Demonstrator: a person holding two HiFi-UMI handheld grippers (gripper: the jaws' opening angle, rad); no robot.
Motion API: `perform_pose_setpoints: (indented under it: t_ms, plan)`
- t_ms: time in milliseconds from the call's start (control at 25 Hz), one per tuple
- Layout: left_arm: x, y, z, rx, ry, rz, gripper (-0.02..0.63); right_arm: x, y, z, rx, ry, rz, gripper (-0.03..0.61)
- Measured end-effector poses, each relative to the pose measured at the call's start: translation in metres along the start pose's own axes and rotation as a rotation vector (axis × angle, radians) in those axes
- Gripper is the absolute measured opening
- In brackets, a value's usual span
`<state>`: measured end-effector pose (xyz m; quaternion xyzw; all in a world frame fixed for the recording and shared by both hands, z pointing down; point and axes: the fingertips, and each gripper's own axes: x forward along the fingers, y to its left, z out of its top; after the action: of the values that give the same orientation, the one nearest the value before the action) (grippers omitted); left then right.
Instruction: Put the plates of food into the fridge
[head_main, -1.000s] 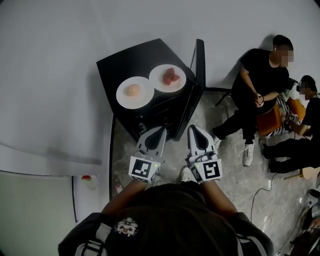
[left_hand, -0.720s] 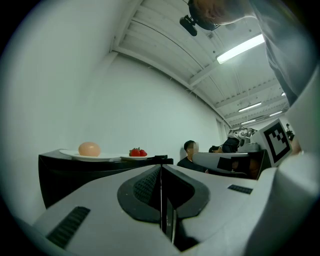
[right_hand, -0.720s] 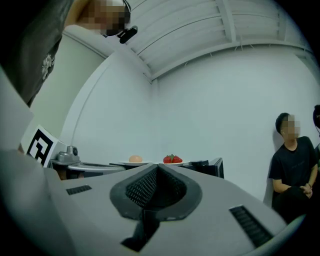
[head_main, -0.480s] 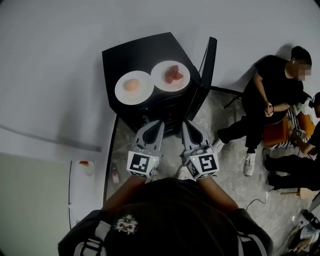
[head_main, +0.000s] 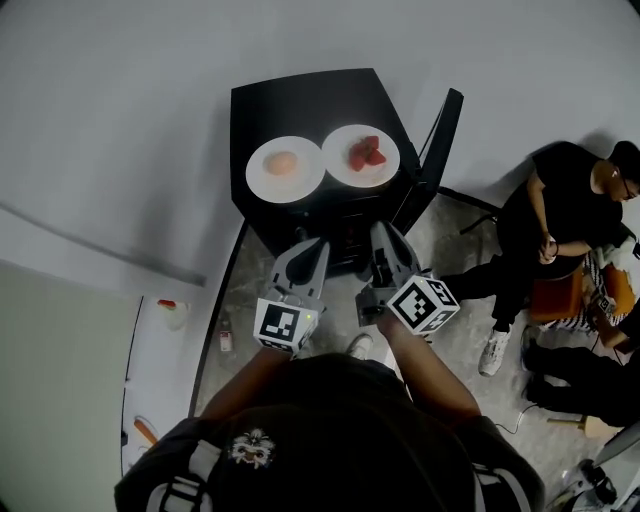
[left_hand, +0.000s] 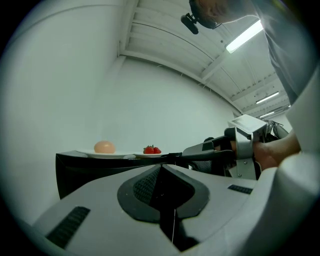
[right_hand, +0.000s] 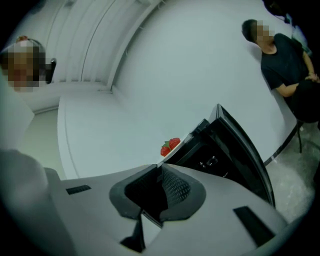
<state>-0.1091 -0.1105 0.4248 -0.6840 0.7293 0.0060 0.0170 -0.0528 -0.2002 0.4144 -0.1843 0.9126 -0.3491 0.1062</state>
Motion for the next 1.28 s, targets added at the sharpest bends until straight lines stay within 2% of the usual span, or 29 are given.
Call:
perform_pose_setpoints:
  t_ms: [120,240,320,480,600,1000,1200,1280]
  plan:
    - [-0.002,-0.001,0.001,-0.02,0.001,0.02,0.023,0.009,-0.005,0.006,0.142,-0.004,0.013,0.028]
    - [-0.005,-0.002,0.004,-0.024,0.001,0.031,0.023,0.015,-0.018,0.005,0.37,-0.008,-0.013,0.031]
    - [-0.007,-0.001,0.003,-0.024,0.001,0.039,0.023,0.023,-0.023,0.007,0.502,-0.019,-0.002,0.085]
    - [-0.008,0.002,0.0,-0.03,0.008,0.053,0.023,0.036,-0.032,0.013,0.641,-0.038,0.004,0.106]
    - [-0.008,0.005,-0.005,-0.016,0.02,0.049,0.023,0.046,-0.036,0.018,0.698,-0.054,0.001,0.111]
    - [-0.01,0.013,-0.005,-0.002,0.019,0.055,0.023,0.075,-0.047,0.024,0.787,-0.041,-0.035,0.124]
    - [-0.019,0.014,0.0,-0.017,0.003,0.074,0.023,0.072,-0.043,0.026,0.794,-0.048,-0.06,0.061]
    - [-0.023,0.01,0.005,-0.017,-0.012,0.07,0.023,0.066,-0.041,0.028,0.787,-0.053,-0.063,0.057]
